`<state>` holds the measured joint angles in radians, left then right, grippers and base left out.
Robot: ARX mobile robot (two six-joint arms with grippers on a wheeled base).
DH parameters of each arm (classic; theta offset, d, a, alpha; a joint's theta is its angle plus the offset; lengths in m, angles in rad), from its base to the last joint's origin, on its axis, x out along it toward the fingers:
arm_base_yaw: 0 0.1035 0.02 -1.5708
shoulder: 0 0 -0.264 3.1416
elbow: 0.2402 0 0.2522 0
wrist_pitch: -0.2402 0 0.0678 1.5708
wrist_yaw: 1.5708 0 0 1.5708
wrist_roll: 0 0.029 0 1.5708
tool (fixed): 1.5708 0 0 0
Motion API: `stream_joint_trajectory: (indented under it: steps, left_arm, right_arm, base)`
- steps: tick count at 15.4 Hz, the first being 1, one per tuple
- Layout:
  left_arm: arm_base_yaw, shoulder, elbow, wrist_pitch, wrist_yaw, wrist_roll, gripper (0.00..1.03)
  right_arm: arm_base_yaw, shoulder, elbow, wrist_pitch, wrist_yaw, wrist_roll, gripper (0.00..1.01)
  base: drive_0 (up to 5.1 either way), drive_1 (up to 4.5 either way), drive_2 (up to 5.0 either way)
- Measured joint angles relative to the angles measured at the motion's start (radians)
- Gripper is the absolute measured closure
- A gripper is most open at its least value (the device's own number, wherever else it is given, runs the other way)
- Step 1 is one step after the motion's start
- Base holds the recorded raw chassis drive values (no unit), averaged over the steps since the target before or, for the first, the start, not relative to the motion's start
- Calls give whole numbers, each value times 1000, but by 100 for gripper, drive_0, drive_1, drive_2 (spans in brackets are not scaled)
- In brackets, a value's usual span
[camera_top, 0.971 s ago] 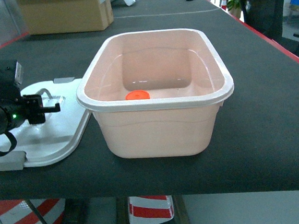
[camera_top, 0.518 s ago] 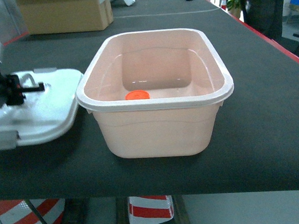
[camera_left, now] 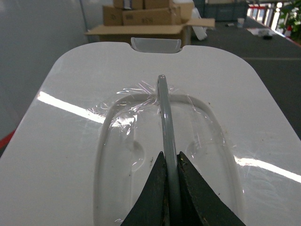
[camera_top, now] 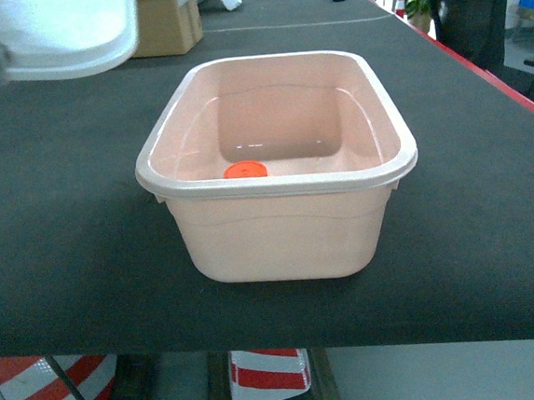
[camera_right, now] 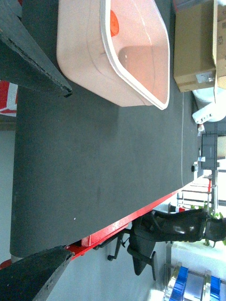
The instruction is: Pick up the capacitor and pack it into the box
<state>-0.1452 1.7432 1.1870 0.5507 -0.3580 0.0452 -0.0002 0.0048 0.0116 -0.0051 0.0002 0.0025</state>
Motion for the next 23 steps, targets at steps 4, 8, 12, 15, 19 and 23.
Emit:
stream_joint_trajectory:
  steps: [4, 8, 12, 15, 19, 23]
  left_arm:
    - [-261, 45, 41, -77, -163, -49, 101]
    - [-449, 151, 145, -101, -234, -74, 101]
    - [-487, 232, 186, -119, -271, -96, 101]
    - [-483, 267, 179, -146, -266, -153, 101]
    - [-460, 282, 137, -133, -227, -179, 101]
    - [-449, 283, 89, -24, -163, -196, 66]
  right_arm:
    - [0, 0, 0, 0, 0, 0, 3]
    - [0, 0, 0, 0, 0, 0, 3]
    - [0, 0, 0, 0, 0, 0, 3]
    - [0, 0, 0, 0, 0, 0, 3]
    - [0, 0, 0, 0, 0, 0, 3]
    - [0, 0, 0, 0, 0, 0, 3]
  base:
    - [0, 0, 0]
    - [0, 0, 0]
    - [0, 0, 0]
    - [0, 0, 0]
    - [0, 0, 0]
    - [0, 0, 0]
